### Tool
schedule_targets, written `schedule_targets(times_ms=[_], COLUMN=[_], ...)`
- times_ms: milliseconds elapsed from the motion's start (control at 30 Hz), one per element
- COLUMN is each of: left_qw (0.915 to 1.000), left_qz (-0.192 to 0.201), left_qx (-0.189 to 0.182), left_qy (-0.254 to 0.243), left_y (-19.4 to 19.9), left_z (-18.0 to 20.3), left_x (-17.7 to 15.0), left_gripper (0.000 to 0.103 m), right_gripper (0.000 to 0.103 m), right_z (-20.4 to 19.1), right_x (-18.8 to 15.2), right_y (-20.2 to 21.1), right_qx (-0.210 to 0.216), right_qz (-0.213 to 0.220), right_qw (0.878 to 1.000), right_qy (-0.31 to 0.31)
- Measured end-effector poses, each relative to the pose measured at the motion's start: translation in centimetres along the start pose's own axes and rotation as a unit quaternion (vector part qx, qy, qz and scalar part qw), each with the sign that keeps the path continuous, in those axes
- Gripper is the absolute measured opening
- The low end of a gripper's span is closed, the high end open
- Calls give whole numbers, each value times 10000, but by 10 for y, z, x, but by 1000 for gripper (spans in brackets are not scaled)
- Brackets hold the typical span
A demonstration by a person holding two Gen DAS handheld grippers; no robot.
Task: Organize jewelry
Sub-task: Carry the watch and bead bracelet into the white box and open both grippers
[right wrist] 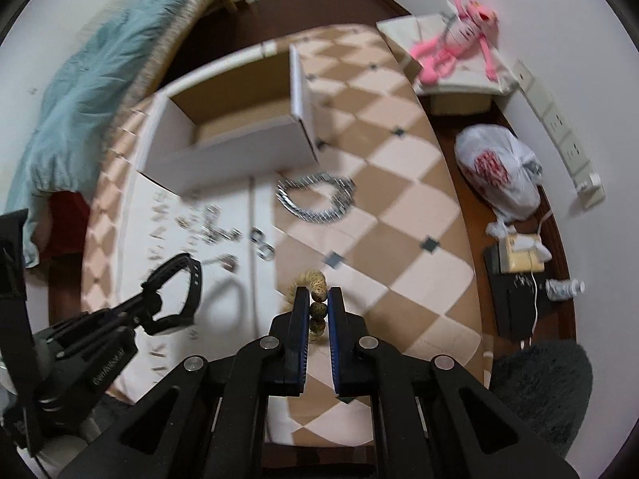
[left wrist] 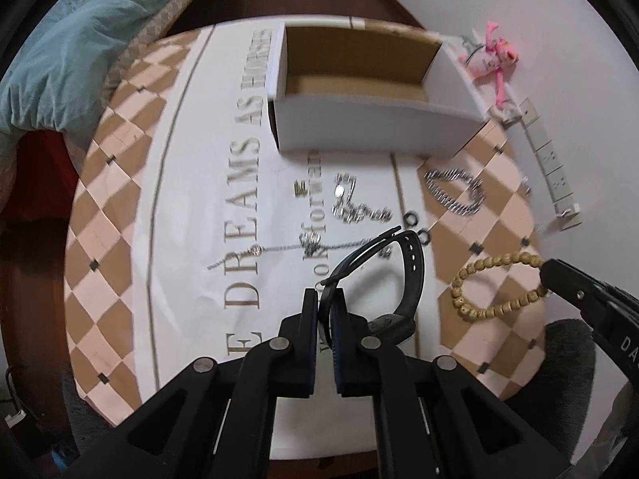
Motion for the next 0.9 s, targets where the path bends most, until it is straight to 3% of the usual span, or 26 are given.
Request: schedule_targets(times_ms=[200,433,700,900], left_qw=[9987,9966,9983,9981], left_qz=[442,744,367,40], left_qx=[-226,-323,-379,-548], left_qy=[125,159,238,286], left_y=[38,47,6,-21], left_z=[2,13,7,13], left_x=[38,113,166,186], left_gripper=[4,4,4,10], right_gripper=[9,9,9,9], right_z=[-25,-53,-62,-61], right_x=[42,119,186,202], right_y=[36,51,2,-41], right_qx=[265,523,612,653], right_qz=[354,681,413,-26], right_qw=[9985,9944,9952,9957], right_qy=[309,611,644,658])
Point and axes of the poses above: each gripper's, at about its wrist camera, not at the fingertips, and y roughly against the way its jaws point, z to its right, x to its top, the point moved 7 cm from there along -y, roughly the way its jaws point, and after that the axes turned 9 degrees about x, right-handed, at the moved point
